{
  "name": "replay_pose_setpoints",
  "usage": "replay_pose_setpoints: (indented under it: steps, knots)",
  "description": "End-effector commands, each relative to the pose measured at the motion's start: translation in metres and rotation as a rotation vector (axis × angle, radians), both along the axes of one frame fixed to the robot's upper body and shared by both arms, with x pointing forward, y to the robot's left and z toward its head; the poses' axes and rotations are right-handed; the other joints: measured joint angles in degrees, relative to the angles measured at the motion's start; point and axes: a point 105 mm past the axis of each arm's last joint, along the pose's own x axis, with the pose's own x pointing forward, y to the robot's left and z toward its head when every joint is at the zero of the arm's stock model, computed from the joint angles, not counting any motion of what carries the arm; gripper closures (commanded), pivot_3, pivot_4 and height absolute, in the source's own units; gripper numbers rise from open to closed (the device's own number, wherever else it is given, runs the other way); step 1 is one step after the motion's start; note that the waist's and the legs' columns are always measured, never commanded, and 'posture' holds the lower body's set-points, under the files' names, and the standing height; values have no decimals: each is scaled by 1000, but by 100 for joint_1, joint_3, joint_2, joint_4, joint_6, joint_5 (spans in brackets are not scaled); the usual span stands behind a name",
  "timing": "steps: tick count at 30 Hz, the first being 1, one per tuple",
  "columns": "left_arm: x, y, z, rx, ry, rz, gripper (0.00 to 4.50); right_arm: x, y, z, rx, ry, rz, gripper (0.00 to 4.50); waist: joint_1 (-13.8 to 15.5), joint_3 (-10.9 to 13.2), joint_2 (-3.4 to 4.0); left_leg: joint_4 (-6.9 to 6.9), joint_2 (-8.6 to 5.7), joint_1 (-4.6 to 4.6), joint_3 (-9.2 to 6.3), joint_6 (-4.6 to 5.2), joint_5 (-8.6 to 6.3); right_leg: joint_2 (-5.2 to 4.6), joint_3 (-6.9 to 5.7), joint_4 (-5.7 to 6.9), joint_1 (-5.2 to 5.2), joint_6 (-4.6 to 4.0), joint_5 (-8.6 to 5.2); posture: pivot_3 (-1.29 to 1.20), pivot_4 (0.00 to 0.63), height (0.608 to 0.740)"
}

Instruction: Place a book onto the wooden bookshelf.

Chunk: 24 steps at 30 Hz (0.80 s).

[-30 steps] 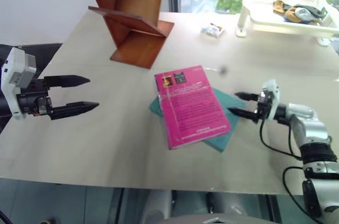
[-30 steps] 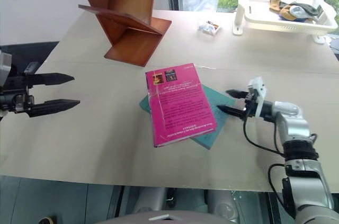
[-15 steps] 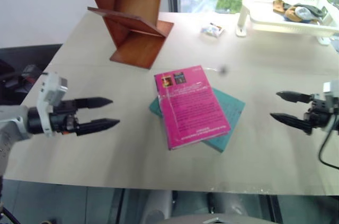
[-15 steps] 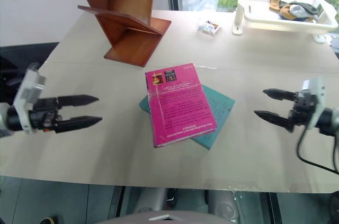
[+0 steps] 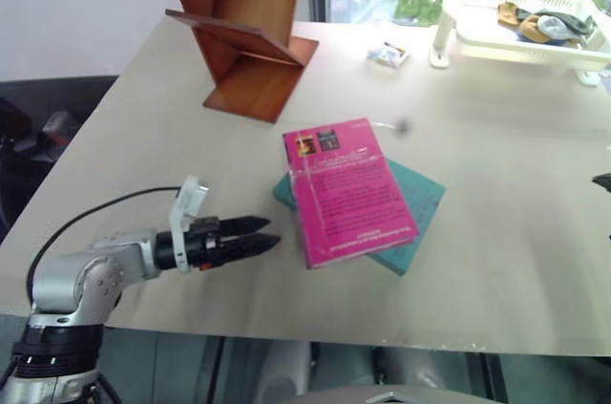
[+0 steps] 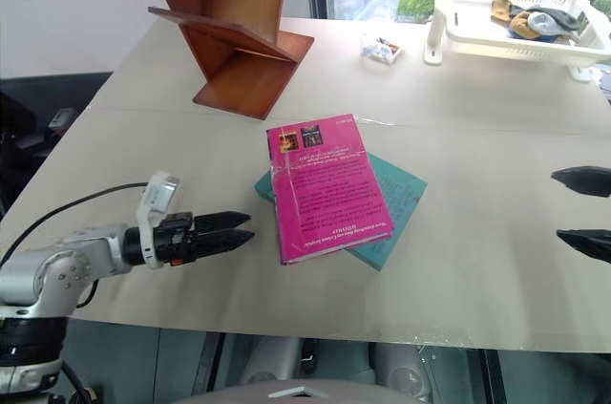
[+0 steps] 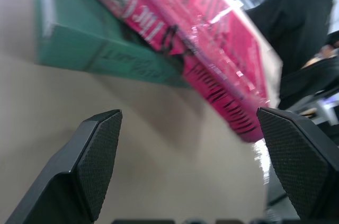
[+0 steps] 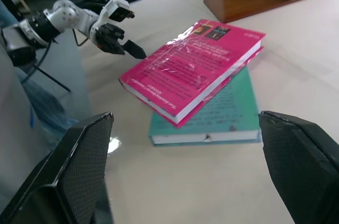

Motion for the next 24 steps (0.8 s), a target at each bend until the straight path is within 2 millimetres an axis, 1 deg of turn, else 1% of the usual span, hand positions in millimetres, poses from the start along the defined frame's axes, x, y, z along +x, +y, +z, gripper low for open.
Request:
replay_pose_setpoints:
  steps: [1,4,6,11,15,19,24]
  knots:
    - [-2,-13,-2,-67,104,-30,45,-8,0,7,-68,-68,52,0,5,1,-1,3,-1,-2,0,0,0,0,-1,0,0,0,0,0,150,740]
    - [5,-20,-2,-141,173,-23,45,-9,1,6,-75,-84,64,0,9,1,-1,5,-2,-4,-1,1,-1,4,-1,1,0,0,0,0,150,740]
    - [5,-24,-5,-149,212,-33,45,-11,3,5,-70,-87,77,0,8,2,-3,7,-2,-4,-6,1,0,6,-4,4,2,0,0,0,150,740]
    - [11,-28,-12,-206,296,-8,45,-11,3,-10,-81,-48,80,0,0,2,-3,9,-3,-2,-4,1,-1,7,-1,1,6,0,0,0,150,740]
    - [26,-27,-21,-228,352,49,45,-10,3,-13,-70,-48,83,0,13,1,-3,13,-3,-1,-8,1,0,8,-5,5,9,0,0,0,150,740]
    - [37,-29,-20,-263,380,61,45,-10,2,-16,-70,-47,80,0,17,1,-2,18,-6,2,-14,1,0,7,-11,4,17,0,0,0,150,740]
    - [45,-38,-16,-241,393,43,45,-10,-1,-17,-74,-53,66,0,21,1,-3,19,-8,2,-17,0,0,6,-13,4,20,1,0,0,150,740]
